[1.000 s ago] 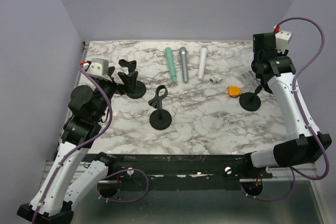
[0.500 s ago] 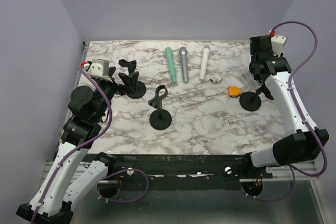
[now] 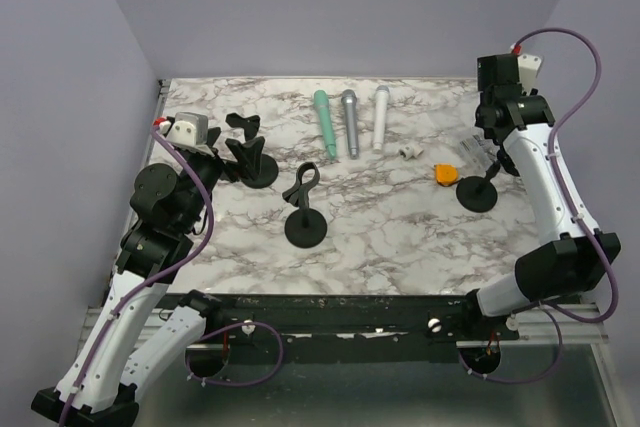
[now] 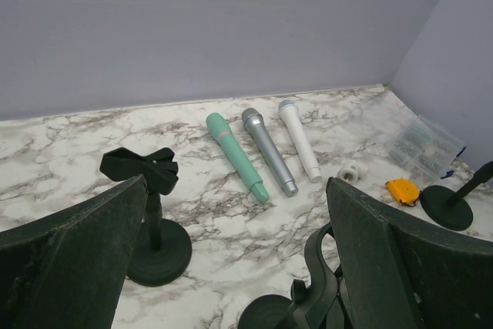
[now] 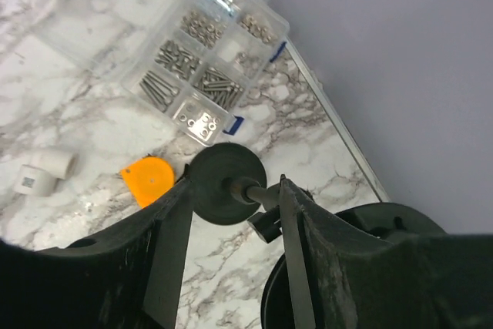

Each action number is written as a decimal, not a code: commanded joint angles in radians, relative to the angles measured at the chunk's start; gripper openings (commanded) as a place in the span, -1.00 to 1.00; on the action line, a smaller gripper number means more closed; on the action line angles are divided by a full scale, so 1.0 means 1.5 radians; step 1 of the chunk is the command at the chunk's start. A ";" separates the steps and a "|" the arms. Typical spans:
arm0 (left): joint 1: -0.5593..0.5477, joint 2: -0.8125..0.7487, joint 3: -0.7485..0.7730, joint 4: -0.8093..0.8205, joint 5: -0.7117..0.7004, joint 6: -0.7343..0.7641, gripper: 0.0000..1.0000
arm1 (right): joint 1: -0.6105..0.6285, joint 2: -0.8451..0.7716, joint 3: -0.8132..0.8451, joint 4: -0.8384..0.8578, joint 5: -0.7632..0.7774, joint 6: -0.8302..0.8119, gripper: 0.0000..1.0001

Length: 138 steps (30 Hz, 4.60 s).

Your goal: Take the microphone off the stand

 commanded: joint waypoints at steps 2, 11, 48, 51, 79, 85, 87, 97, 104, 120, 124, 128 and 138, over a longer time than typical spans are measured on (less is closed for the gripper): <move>-0.005 -0.006 -0.002 0.015 0.004 0.000 0.97 | -0.004 0.012 0.089 -0.066 -0.054 0.000 0.14; -0.021 -0.001 0.002 0.009 0.000 0.004 0.97 | -0.005 -0.014 0.130 -0.163 0.014 0.001 -0.11; -0.050 0.012 0.004 0.007 0.005 0.007 0.97 | -0.014 0.031 0.164 -0.215 -0.031 0.016 -0.42; -0.050 0.010 0.004 0.008 0.006 0.007 0.97 | -0.014 0.017 0.180 -0.208 -0.062 0.019 -0.24; -0.079 0.000 0.002 0.008 -0.003 0.015 0.97 | -0.022 -0.023 0.056 -0.180 -0.097 0.061 -0.24; -0.078 0.003 0.002 0.009 -0.002 0.014 0.97 | -0.024 -0.012 0.055 -0.163 -0.121 0.052 -0.24; -0.079 0.004 0.002 0.008 -0.004 0.015 0.97 | -0.023 -0.016 0.067 -0.153 -0.136 0.039 -0.23; -0.078 0.002 0.003 0.007 0.000 0.013 0.97 | -0.023 -0.029 0.142 -0.205 -0.133 0.050 -0.21; -0.079 0.003 0.002 0.008 0.001 0.013 0.97 | -0.024 -0.011 0.121 -0.207 -0.137 0.044 -0.41; -0.079 0.007 0.003 0.007 0.003 0.013 0.97 | -0.023 0.027 0.107 -0.239 -0.095 0.035 -0.46; -0.079 0.007 0.003 0.008 0.001 0.014 0.97 | -0.023 0.035 0.121 -0.233 -0.107 0.032 -0.46; -0.079 0.006 0.003 0.008 -0.001 0.015 0.97 | -0.024 0.037 0.106 -0.230 -0.115 0.041 -0.46; -0.079 0.008 0.002 0.008 -0.001 0.015 0.97 | -0.023 0.019 -0.015 -0.169 -0.140 0.053 -0.45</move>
